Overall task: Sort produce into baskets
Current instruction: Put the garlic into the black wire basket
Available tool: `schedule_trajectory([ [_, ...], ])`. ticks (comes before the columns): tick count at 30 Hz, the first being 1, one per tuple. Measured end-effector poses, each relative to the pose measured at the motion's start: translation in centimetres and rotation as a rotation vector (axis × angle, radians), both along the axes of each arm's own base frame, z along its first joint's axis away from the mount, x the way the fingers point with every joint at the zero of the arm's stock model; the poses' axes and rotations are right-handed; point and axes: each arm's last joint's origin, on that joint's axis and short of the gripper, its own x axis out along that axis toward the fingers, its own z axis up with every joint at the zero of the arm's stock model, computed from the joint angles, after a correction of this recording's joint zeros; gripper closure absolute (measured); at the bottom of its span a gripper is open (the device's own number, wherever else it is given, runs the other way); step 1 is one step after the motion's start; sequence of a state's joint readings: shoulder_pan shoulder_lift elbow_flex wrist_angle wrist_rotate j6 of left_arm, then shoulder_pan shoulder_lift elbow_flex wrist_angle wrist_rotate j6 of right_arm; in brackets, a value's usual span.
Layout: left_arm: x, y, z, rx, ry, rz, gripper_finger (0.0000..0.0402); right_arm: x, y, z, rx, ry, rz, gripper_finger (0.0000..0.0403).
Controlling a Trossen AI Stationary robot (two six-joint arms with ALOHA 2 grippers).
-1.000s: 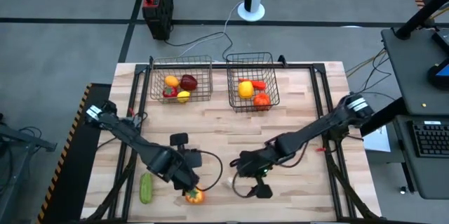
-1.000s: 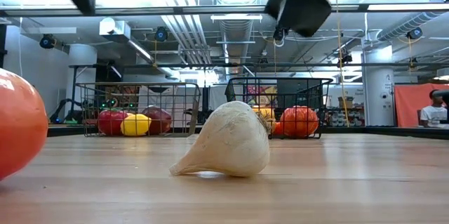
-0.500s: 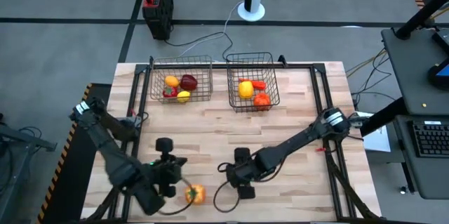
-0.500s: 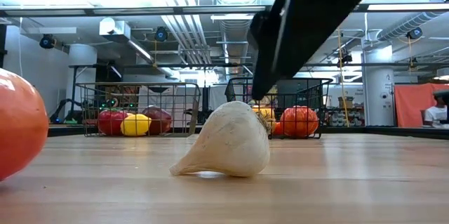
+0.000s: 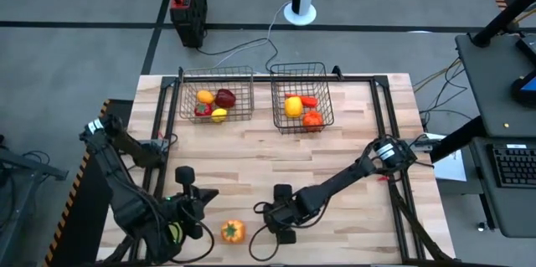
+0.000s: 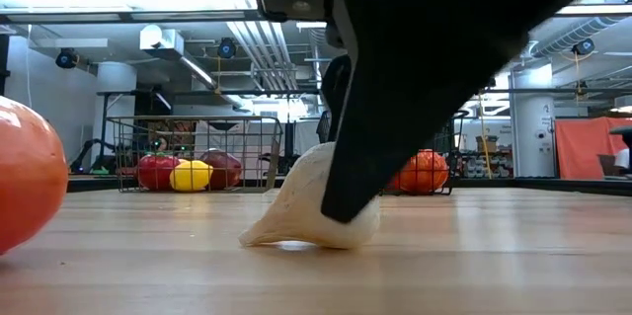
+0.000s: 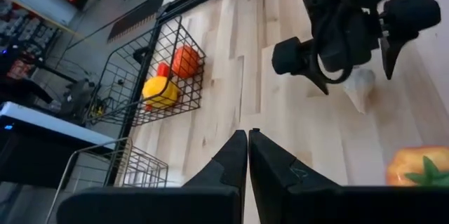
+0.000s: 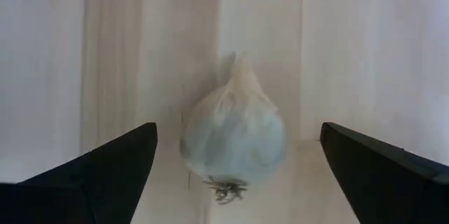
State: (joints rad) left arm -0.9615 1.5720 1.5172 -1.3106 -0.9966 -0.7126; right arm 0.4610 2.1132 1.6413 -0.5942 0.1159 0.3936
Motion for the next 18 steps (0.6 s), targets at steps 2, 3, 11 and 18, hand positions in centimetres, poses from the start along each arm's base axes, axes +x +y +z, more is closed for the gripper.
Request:
schedule_trajectory([
  [2, 0.1, -0.1, -0.2, 0.005, -0.005, 0.006, 0.0402, 0.0, 0.0, -0.1, -0.001, 0.002, 0.001, 0.0024],
  [3, 0.2, -0.2, -0.3, 0.009, -0.006, 0.007, 0.0402, 0.0, 0.0, -0.1, 0.000, -0.001, 0.000, 0.0034],
  [11, 0.6, -0.7, -1.1, 0.027, 0.001, 0.015, 0.0402, 0.1, 0.0, 0.2, 0.005, -0.012, 0.001, 0.0167],
  [18, 0.7, -0.7, -1.0, 0.061, -0.049, 0.027, 0.0402, 0.0, 0.1, 0.2, 0.003, -0.011, 0.006, 0.0261],
])
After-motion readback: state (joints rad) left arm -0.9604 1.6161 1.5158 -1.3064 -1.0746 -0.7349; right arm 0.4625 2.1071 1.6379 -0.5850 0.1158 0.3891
